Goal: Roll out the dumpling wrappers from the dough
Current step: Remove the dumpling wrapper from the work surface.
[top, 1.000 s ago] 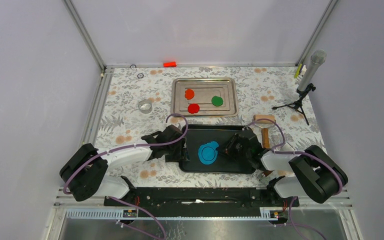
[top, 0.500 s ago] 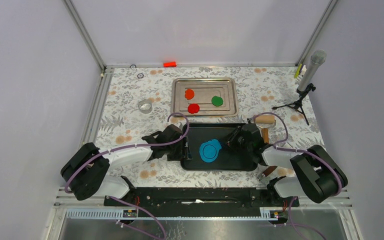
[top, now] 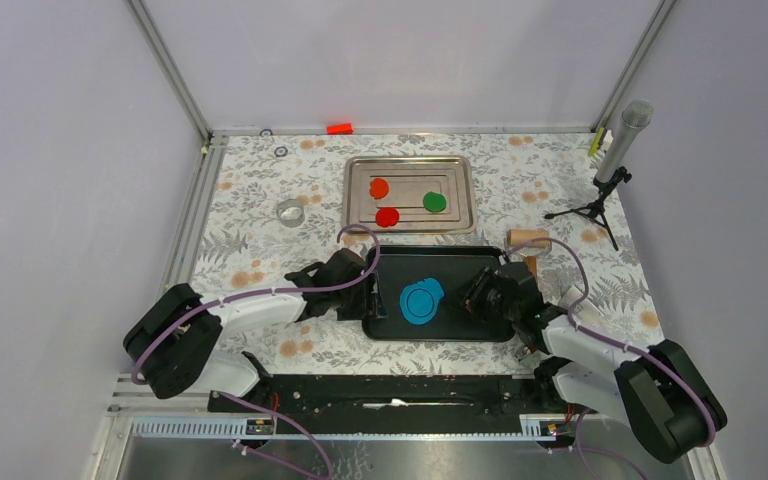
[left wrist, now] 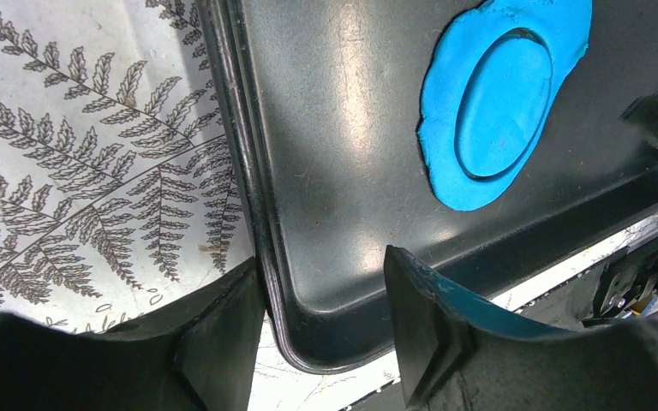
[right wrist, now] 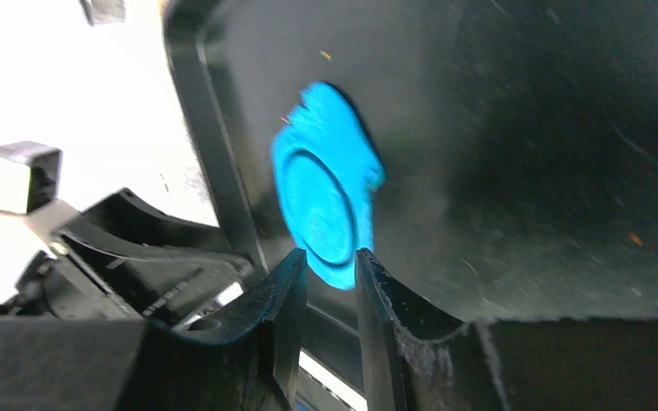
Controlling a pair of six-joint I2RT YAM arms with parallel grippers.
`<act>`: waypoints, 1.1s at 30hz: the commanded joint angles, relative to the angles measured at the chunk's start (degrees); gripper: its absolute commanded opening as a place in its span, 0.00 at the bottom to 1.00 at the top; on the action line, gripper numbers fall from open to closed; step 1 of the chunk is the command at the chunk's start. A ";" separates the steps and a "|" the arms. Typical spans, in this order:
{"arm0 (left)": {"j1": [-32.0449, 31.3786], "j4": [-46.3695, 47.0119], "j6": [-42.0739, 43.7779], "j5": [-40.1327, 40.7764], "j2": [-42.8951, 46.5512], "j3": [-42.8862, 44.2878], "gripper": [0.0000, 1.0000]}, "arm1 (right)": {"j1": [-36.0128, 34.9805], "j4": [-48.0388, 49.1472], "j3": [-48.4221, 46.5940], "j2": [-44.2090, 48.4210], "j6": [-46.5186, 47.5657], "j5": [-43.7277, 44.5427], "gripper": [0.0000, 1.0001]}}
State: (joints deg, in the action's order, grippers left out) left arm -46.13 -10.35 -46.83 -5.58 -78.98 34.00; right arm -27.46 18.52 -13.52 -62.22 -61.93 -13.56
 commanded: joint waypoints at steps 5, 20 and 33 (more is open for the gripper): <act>-0.19 -3.96 2.27 1.94 -5.02 -2.15 0.58 | 0.09 6.62 4.26 -2.71 -4.63 -8.86 0.42; -0.19 -5.35 2.22 2.41 -3.34 -1.80 0.58 | 0.17 10.13 -0.45 -10.12 -3.19 -9.13 0.45; -0.15 -5.78 2.71 2.57 -3.82 -1.52 0.58 | 0.13 14.48 -0.96 -15.28 -4.49 -9.47 0.45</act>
State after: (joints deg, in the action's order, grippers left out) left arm -46.15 -10.37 -46.46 -5.89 -80.01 34.89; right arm -27.46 29.98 -13.02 -76.36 -66.32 -23.24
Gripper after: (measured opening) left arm 0.575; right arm 0.451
